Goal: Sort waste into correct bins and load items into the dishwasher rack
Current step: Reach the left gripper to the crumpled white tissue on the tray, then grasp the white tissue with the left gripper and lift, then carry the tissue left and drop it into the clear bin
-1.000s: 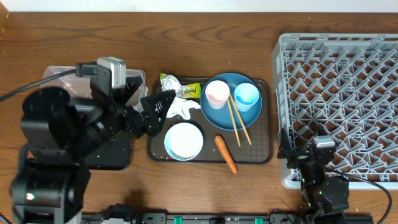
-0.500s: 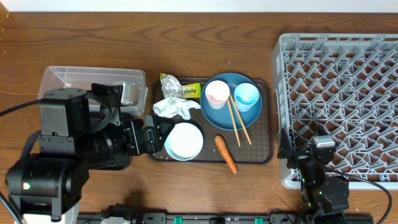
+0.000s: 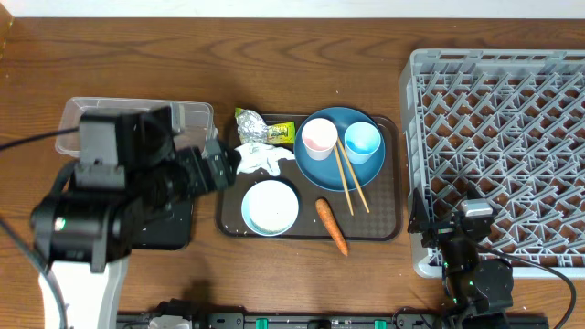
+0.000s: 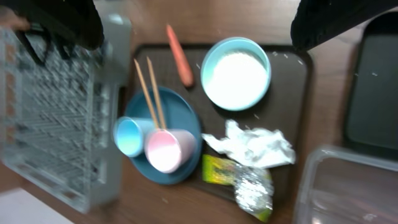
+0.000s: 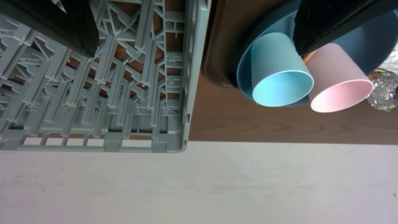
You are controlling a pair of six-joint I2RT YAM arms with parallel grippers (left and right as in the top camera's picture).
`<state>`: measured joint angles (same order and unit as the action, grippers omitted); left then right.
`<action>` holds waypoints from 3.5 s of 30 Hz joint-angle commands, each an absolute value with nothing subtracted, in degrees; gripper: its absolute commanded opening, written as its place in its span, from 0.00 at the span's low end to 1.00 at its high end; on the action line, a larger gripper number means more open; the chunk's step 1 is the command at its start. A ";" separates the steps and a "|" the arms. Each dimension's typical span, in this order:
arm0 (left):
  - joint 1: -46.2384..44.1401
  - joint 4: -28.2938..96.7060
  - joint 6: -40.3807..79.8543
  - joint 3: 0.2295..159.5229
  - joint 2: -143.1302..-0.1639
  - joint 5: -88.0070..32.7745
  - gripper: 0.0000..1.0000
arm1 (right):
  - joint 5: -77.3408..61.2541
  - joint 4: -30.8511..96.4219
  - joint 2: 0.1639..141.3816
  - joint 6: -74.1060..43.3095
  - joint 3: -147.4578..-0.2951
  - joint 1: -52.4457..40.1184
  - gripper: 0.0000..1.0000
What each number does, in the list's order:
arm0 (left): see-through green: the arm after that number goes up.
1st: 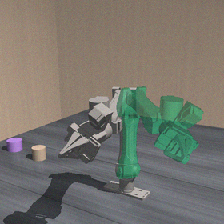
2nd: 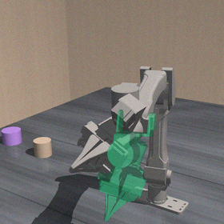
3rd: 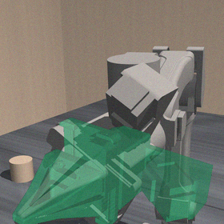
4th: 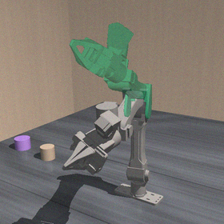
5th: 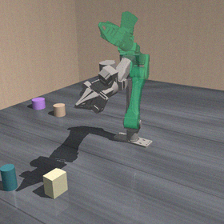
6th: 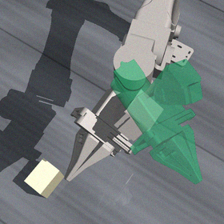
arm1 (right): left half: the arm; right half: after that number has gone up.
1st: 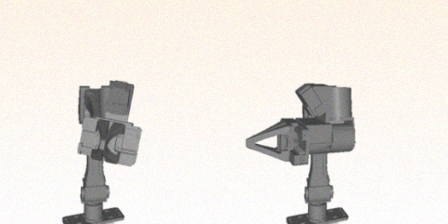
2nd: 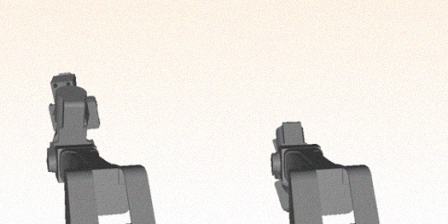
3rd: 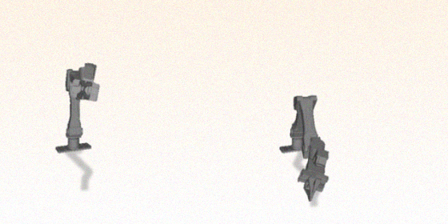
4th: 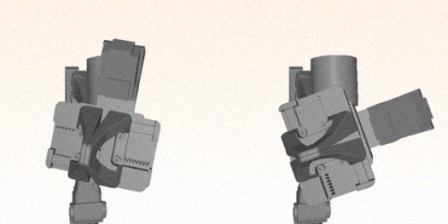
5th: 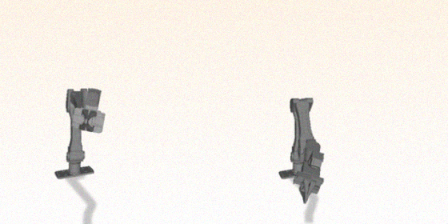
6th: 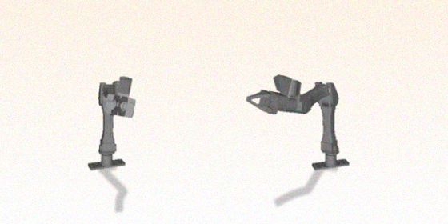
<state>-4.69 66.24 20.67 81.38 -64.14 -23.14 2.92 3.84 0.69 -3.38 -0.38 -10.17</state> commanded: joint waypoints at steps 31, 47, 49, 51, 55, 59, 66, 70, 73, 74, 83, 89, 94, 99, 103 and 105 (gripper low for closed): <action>-16.05 48.01 27.11 80.73 -111.02 -4.23 0.67 | 2.74 4.08 0.32 -2.72 -0.32 -9.28 0.99; -16.03 48.64 27.07 81.23 -117.34 -4.25 0.06 | 2.74 4.08 0.32 -2.72 -0.32 -9.28 0.99; -15.77 51.05 27.09 82.94 -115.94 -4.27 0.06 | 2.74 4.08 0.32 -2.72 -0.32 -9.28 0.99; -15.49 53.69 27.07 85.23 -113.21 -4.25 0.06 | 2.74 4.08 0.32 -2.72 -0.32 -9.28 0.99; -15.11 55.94 26.37 88.79 -104.88 -2.83 0.06 | 2.74 4.08 0.32 -2.72 -0.32 -9.28 0.99; -14.44 53.93 26.44 89.06 -96.03 4.62 0.06 | 2.74 4.08 0.32 -2.72 -0.32 -9.28 0.99; -9.10 51.68 26.48 89.06 -89.84 12.71 0.06 | 2.74 4.10 0.32 -2.72 -0.32 -9.28 0.99; -4.19 50.65 26.48 88.68 -91.48 12.71 0.06 | 2.74 4.08 0.32 -2.72 -0.32 -9.28 0.99; -0.54 50.70 26.44 88.68 -94.04 12.71 0.06 | 2.74 4.08 0.32 -2.72 -0.32 -9.28 0.99; 0.40 50.70 26.39 88.62 -94.91 12.71 0.06 | 2.74 4.08 0.32 -2.72 -0.32 -9.28 0.99; 6.55 48.95 26.22 88.58 -104.57 12.69 0.07 | 2.74 4.08 0.32 -2.72 -0.32 -9.28 0.99; 7.07 49.10 26.22 88.58 -109.36 12.69 0.07 | 2.74 4.08 0.32 -2.72 -0.32 -9.28 0.99; 7.07 48.95 26.22 88.58 -111.26 12.69 0.13 | 2.74 4.08 0.32 -2.72 -0.32 -9.28 0.99; 7.07 48.93 26.24 88.66 -109.82 12.58 0.52 | 2.74 4.08 0.32 -2.72 -0.32 -9.28 0.99; 7.01 49.36 26.24 88.75 -105.75 11.33 0.59 | 2.74 4.08 0.32 -2.70 -0.32 -9.28 0.99; 7.01 49.19 26.24 88.75 -102.37 8.27 0.60 | 2.74 4.08 0.32 -2.72 -0.32 -9.28 0.99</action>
<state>7.01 49.08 26.59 88.64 -108.62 11.14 2.92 3.81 0.69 -3.38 -0.38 -10.17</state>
